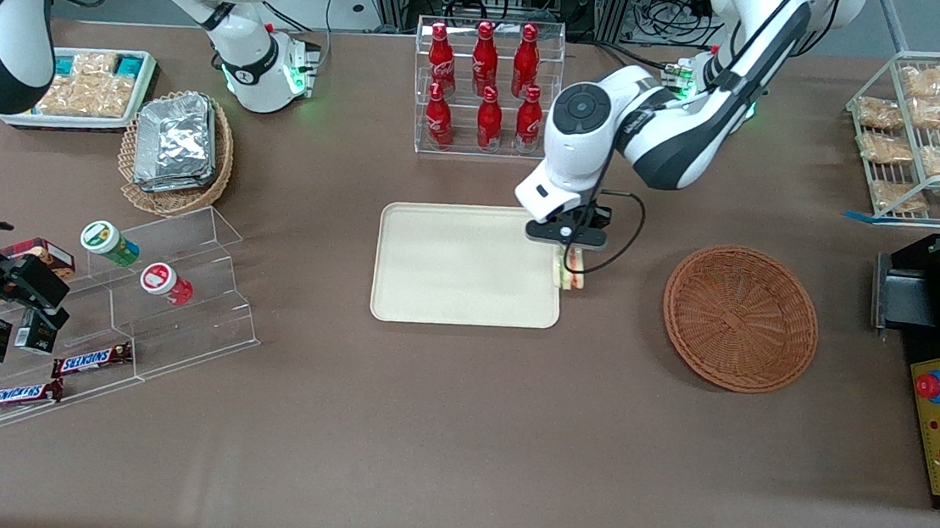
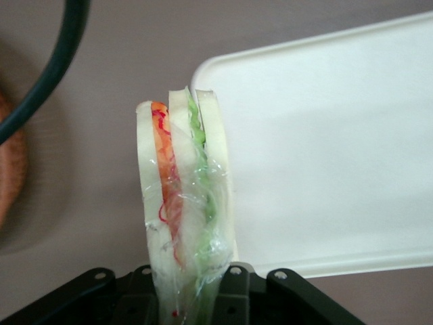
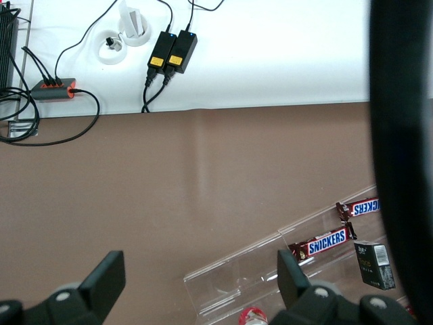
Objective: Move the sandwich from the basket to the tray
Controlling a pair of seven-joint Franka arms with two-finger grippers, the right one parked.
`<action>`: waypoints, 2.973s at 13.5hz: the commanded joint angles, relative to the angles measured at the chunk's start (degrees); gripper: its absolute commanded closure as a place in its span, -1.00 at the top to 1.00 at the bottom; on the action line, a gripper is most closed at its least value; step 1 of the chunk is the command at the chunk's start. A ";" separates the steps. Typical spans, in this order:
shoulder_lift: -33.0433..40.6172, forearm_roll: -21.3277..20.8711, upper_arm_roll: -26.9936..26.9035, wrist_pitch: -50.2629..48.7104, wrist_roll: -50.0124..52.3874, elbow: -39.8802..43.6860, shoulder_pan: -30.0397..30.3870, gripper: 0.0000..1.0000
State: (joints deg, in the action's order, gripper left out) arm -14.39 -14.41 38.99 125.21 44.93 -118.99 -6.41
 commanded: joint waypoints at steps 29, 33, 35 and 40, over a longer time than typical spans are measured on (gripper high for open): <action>-18.83 -7.57 -0.32 -1.44 8.07 12.36 -5.20 0.32; -18.83 -7.13 -0.49 -9.35 8.33 20.53 -3.45 0.31; -18.83 -7.13 -0.49 -13.21 9.64 25.01 -1.16 0.30; -17.35 -7.65 -0.49 -21.49 10.00 31.80 5.34 0.30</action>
State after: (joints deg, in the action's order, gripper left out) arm -32.67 -21.38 38.06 106.24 53.55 -88.70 -3.07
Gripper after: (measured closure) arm 0.348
